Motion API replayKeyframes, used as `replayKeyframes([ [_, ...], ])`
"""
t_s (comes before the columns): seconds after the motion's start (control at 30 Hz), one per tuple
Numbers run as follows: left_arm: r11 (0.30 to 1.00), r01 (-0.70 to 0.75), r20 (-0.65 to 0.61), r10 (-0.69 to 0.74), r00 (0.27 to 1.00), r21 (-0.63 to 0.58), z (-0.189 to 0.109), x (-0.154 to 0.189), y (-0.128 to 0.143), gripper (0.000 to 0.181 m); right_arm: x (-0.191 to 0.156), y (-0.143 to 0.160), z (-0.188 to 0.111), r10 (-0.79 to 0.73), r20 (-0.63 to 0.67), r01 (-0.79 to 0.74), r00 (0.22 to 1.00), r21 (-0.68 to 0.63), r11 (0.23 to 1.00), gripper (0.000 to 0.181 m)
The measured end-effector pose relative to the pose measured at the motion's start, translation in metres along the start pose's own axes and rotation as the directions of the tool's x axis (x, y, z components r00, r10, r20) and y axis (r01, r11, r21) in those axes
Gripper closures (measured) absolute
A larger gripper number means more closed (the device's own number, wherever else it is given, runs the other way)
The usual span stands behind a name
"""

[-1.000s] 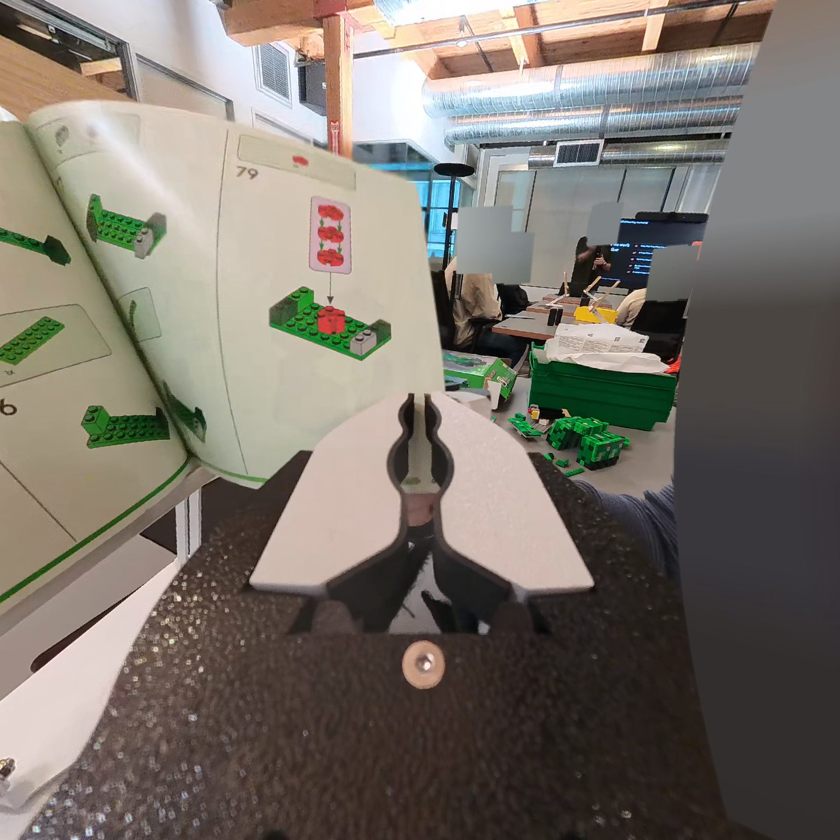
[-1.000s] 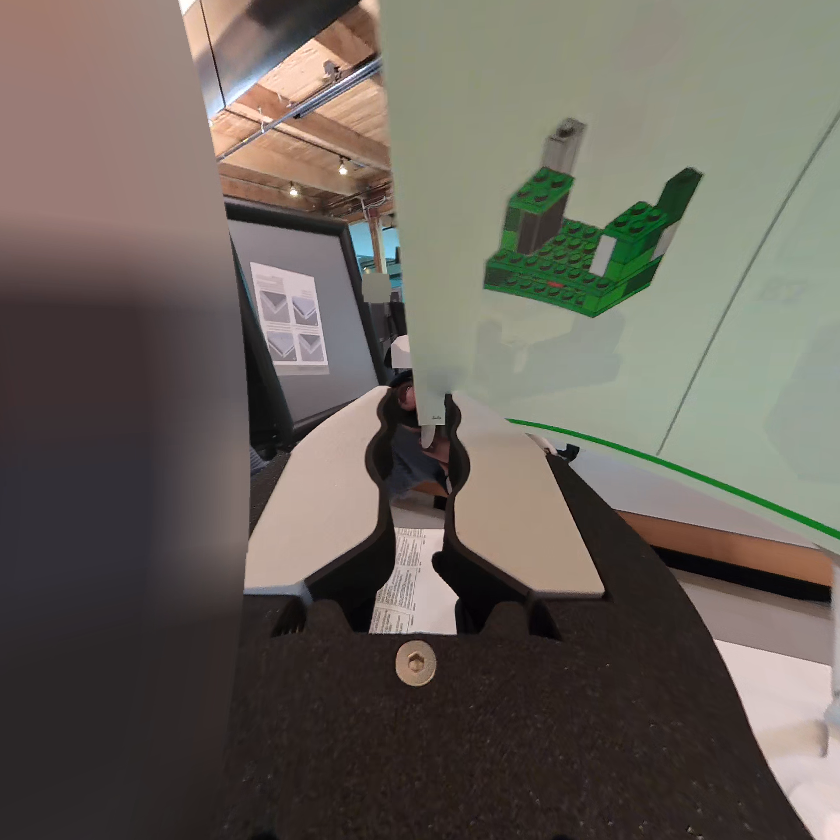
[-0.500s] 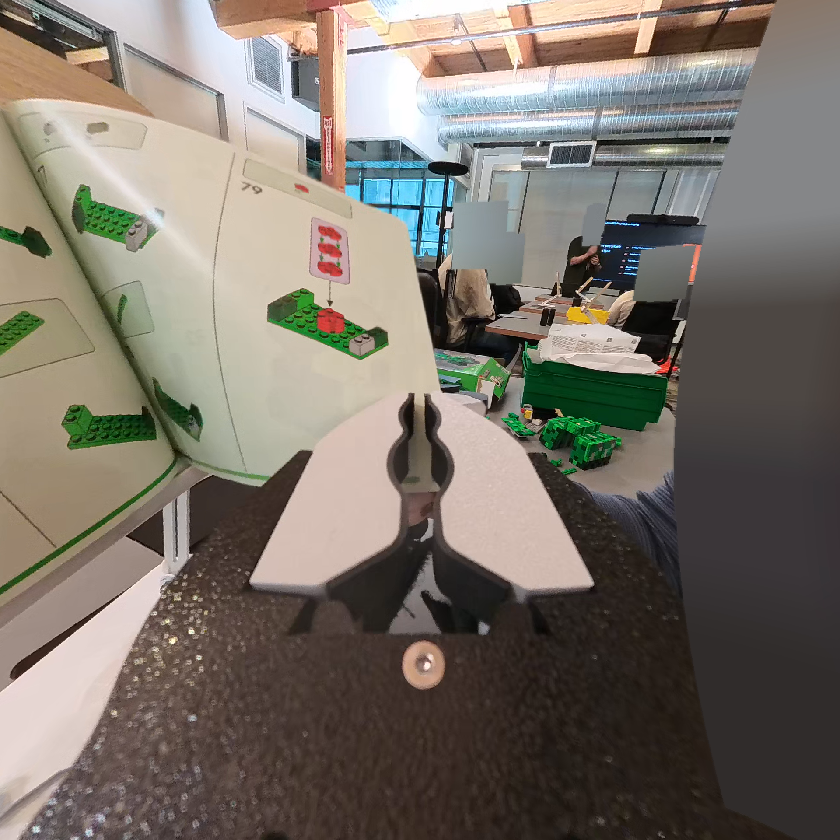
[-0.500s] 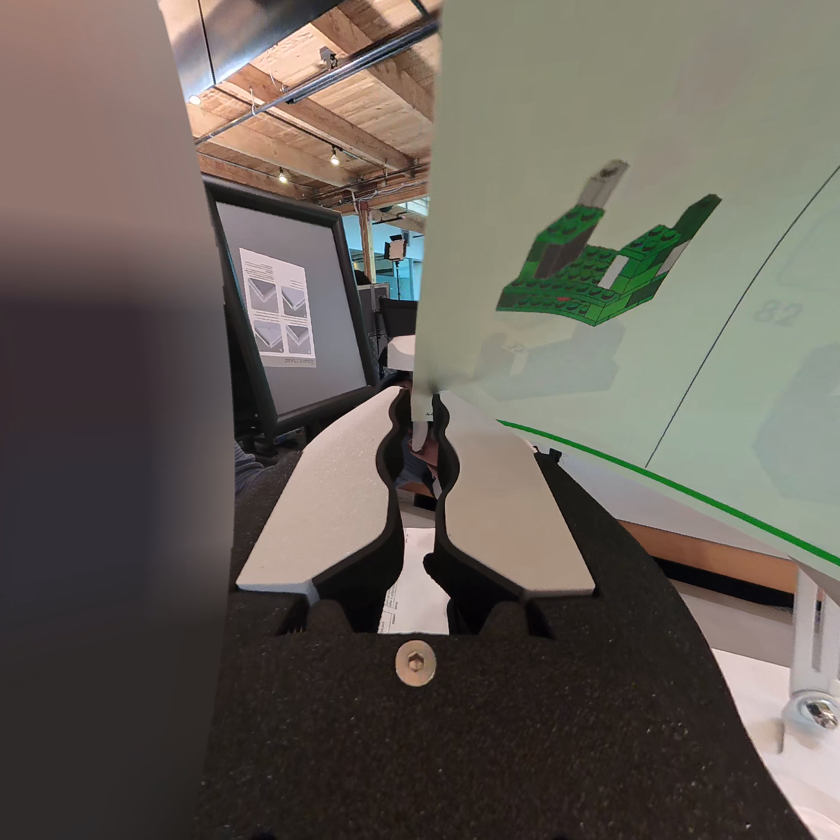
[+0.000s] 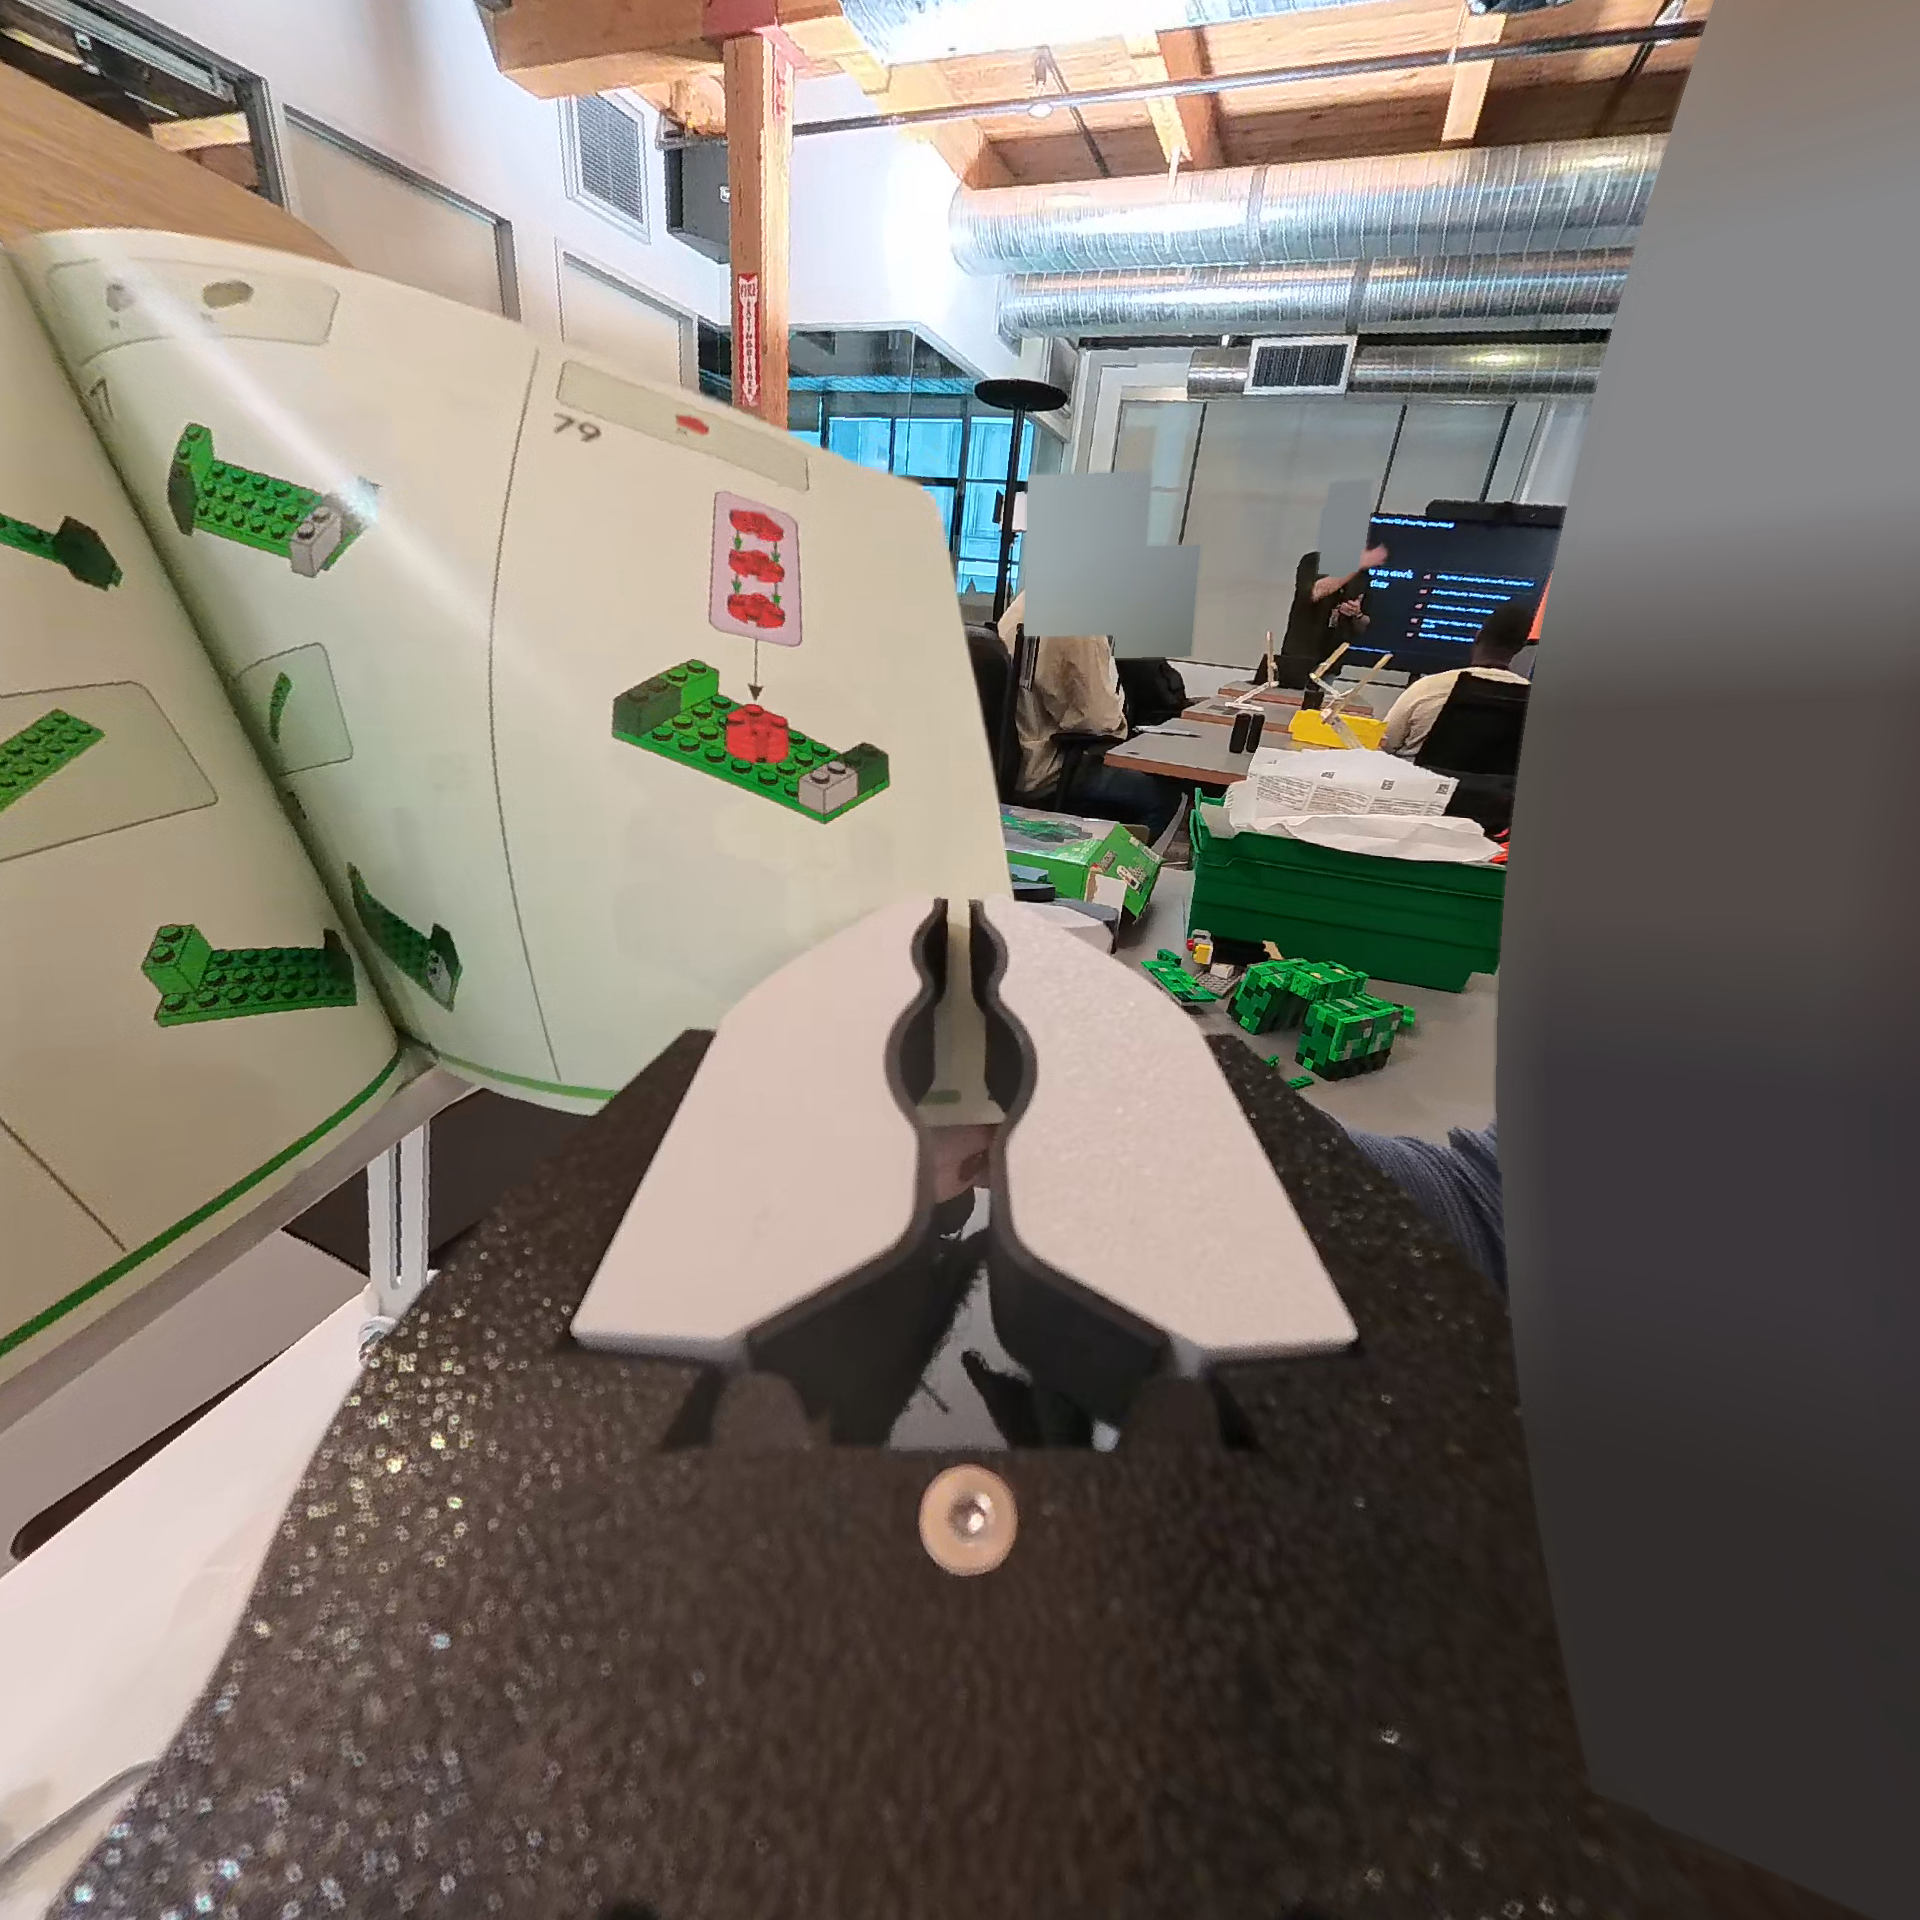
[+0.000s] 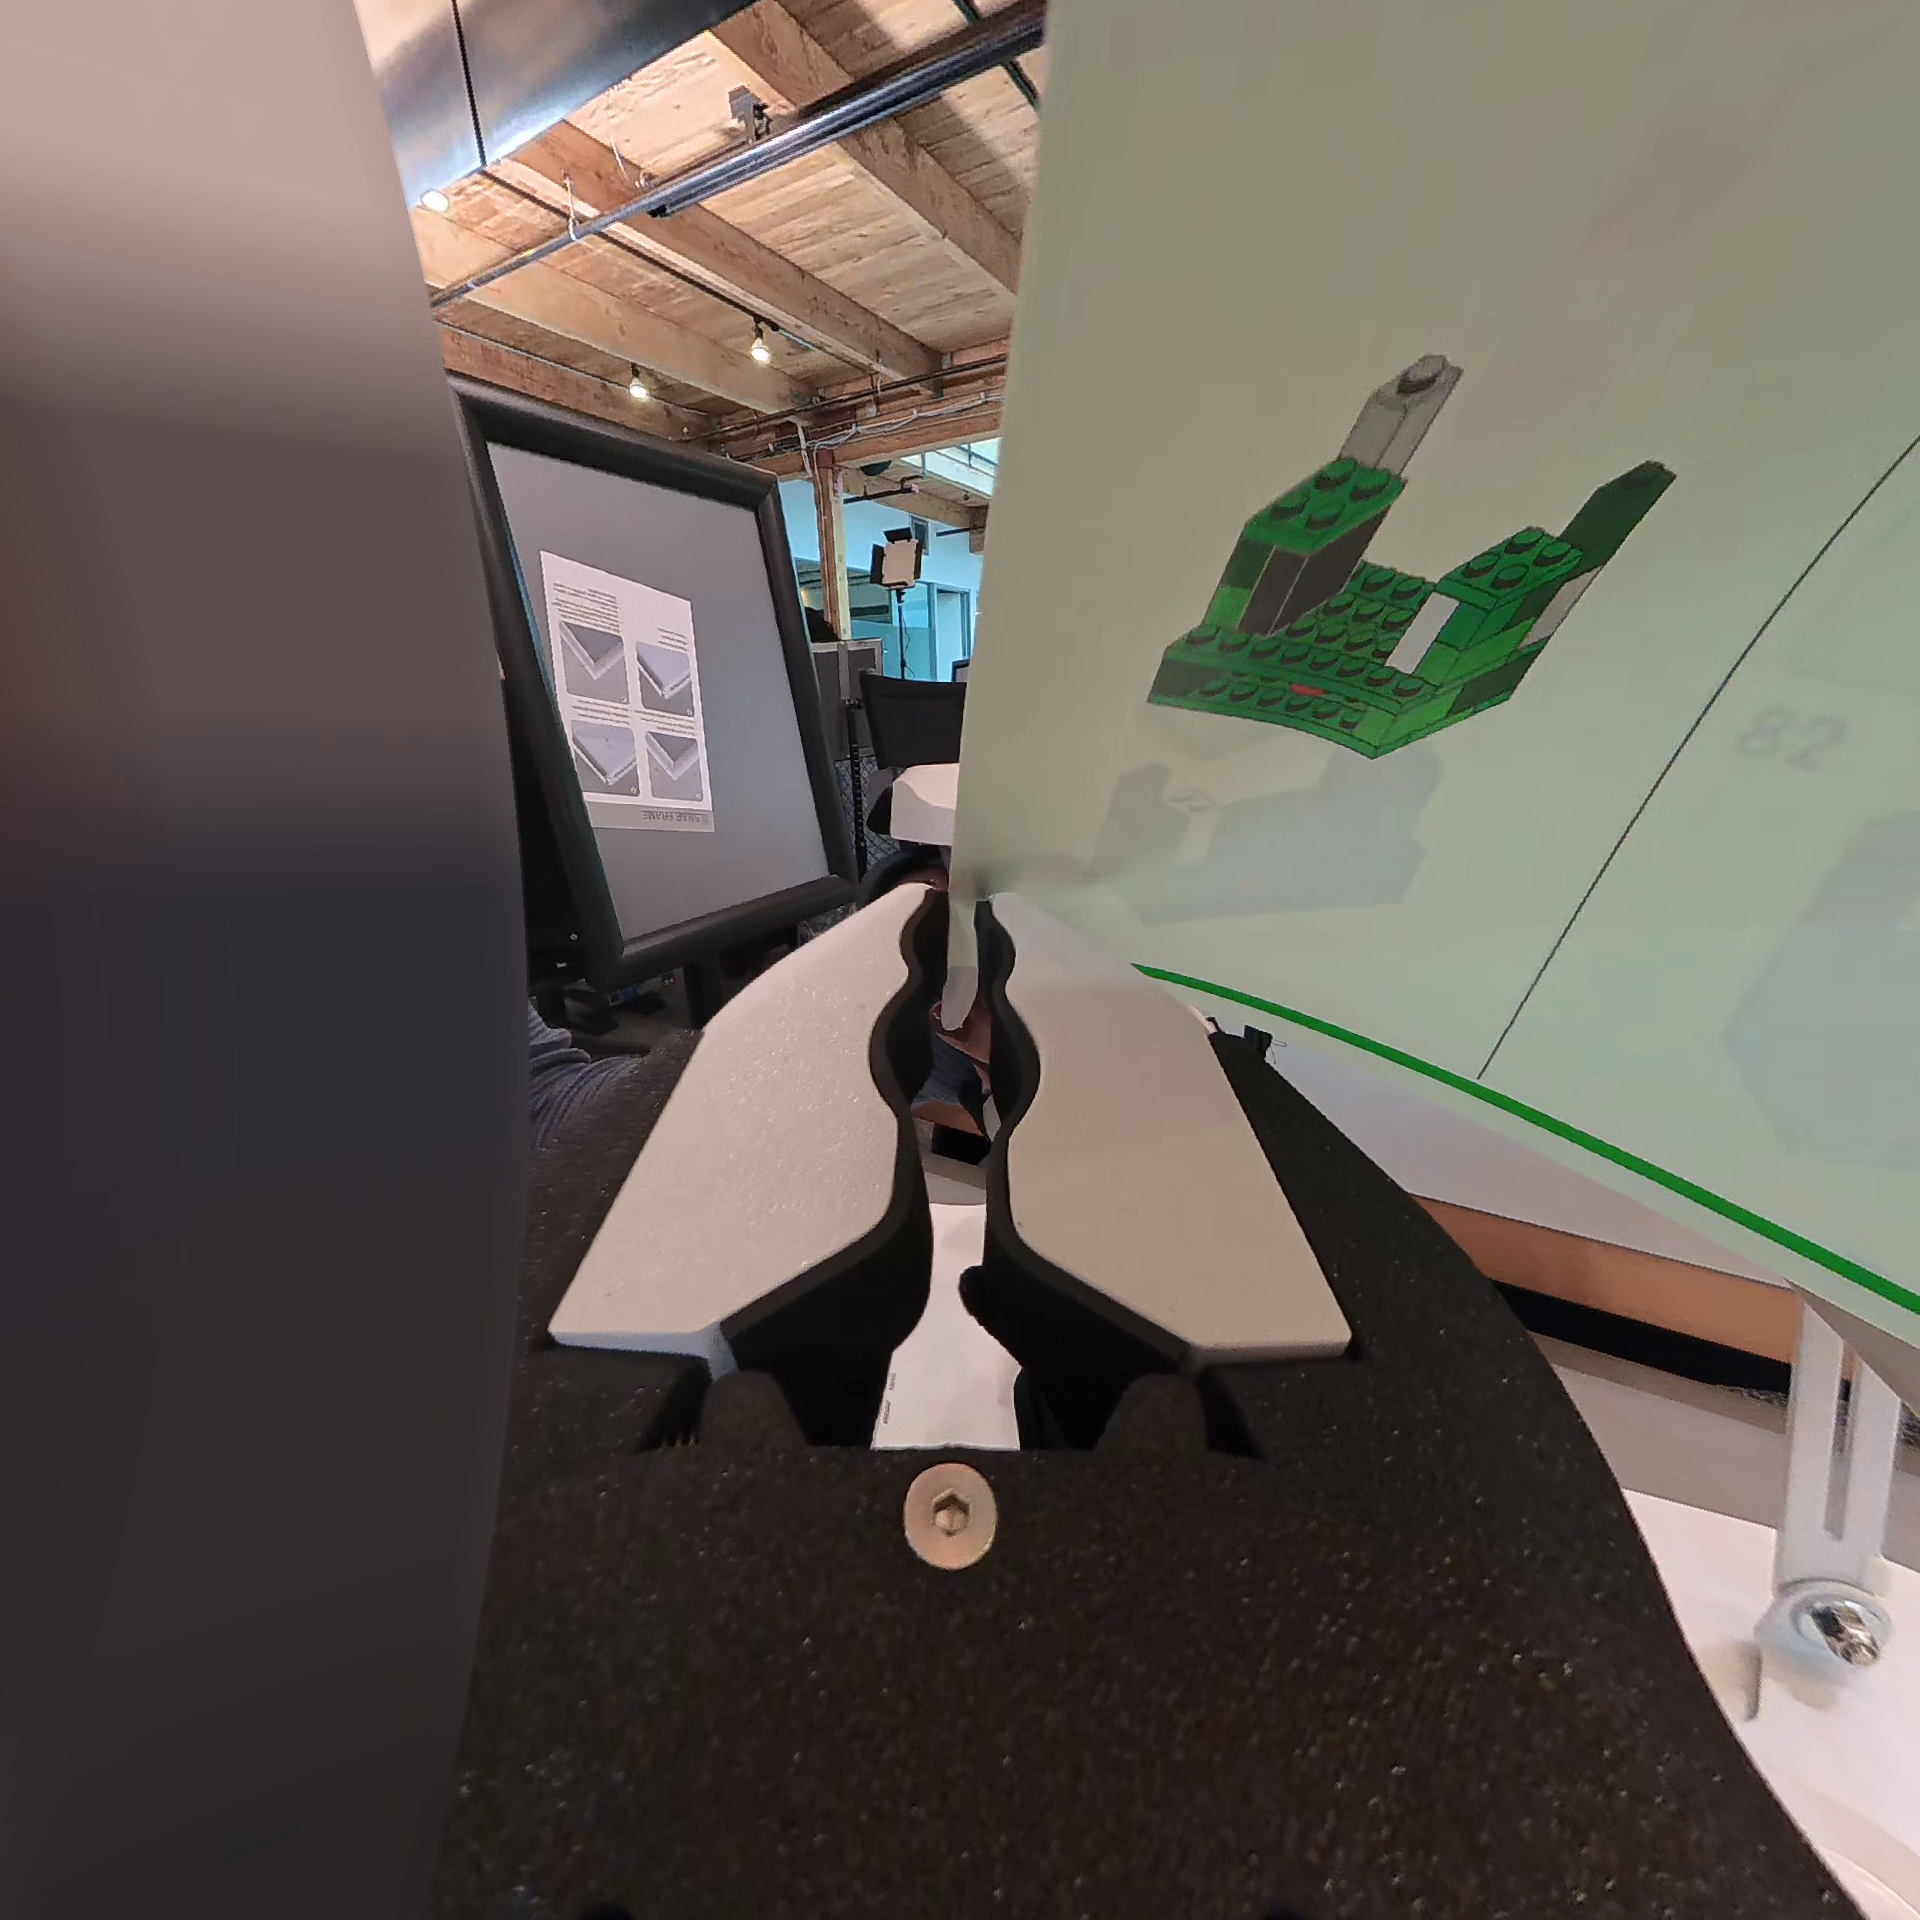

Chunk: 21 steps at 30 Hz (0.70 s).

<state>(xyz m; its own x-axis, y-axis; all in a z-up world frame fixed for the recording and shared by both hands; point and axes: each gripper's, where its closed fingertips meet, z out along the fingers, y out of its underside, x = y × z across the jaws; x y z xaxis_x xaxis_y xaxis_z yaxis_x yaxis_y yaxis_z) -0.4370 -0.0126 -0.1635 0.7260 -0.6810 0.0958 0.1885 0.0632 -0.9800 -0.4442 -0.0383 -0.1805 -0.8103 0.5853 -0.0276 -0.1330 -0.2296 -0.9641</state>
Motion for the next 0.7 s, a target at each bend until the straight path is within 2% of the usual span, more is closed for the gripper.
replayKeyframes([
  [0.4,1.0,0.005,0.005,-0.005,1.0,0.001,-0.003,-0.002,0.0,0.177,0.002,0.0,0.001,-0.022,-0.024,0.022,0.999,-0.009,1.0,0.181],
  [0.7,1.0,-0.03,0.064,0.029,0.998,0.001,-0.014,-0.008,-0.005,0.175,0.012,-0.017,-0.012,-0.012,-0.11,0.019,0.994,0.061,0.998,0.181],
])
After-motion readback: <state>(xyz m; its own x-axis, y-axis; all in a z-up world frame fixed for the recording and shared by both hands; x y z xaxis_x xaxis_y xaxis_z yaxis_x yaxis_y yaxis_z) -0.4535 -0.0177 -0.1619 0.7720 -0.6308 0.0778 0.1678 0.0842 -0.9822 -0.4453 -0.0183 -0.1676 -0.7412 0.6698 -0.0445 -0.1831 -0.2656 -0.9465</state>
